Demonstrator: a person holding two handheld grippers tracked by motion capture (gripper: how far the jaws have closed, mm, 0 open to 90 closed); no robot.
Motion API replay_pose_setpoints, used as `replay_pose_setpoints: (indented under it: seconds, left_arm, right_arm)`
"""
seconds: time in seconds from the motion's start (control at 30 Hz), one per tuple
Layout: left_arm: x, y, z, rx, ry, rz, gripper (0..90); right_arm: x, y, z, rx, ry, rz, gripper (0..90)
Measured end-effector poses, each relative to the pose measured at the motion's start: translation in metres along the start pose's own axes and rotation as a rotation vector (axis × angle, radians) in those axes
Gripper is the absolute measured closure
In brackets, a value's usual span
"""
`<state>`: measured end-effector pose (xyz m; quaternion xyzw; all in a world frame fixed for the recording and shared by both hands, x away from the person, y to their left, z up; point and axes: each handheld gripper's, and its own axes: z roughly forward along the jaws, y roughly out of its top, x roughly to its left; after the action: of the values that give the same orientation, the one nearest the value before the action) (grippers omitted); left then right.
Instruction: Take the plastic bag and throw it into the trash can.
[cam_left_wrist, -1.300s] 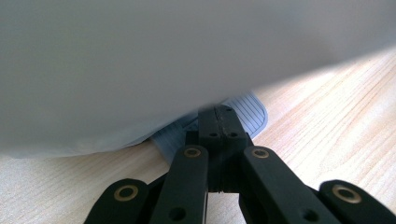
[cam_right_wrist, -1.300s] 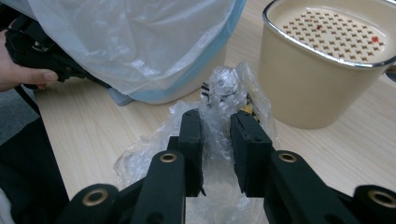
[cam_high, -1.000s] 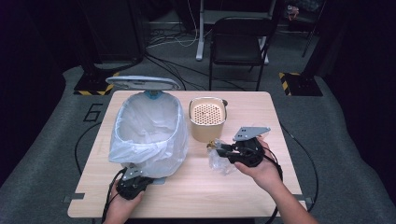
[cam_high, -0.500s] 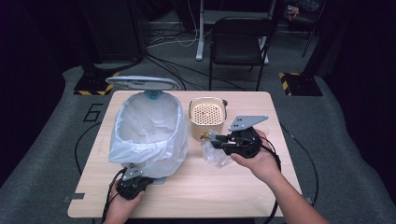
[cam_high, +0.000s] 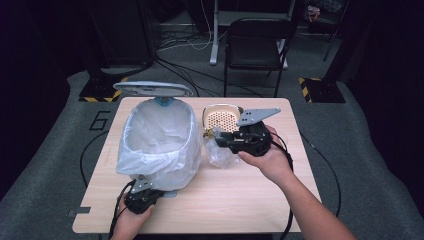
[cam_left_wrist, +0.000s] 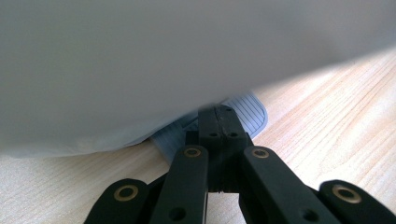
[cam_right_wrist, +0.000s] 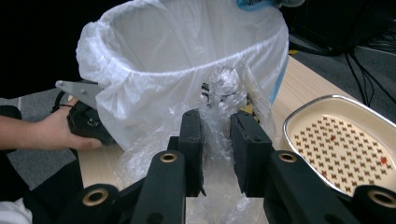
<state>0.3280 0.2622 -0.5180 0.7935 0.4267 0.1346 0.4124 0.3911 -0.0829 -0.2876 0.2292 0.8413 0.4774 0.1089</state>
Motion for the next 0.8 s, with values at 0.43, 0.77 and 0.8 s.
replay_pose_setpoints:
  seconds: [0.43, 0.77, 0.8]
  left_arm:
    - [0.0, 0.0, 0.0, 0.0, -0.001, 0.001, 90.0]
    - [0.001, 0.0, 0.0, 0.0, -0.007, 0.006, 90.0]
    - [0.001, 0.0, 0.0, 0.0, -0.005, 0.004, 90.0]
  right_arm:
    - [0.002, 0.036, 0.015, -0.038, 0.034, -0.02, 74.7]
    - [0.014, 0.064, 0.028, -0.071, 0.063, -0.079, 74.7]
    - [0.016, 0.066, 0.03, -0.076, 0.07, -0.082, 74.7]
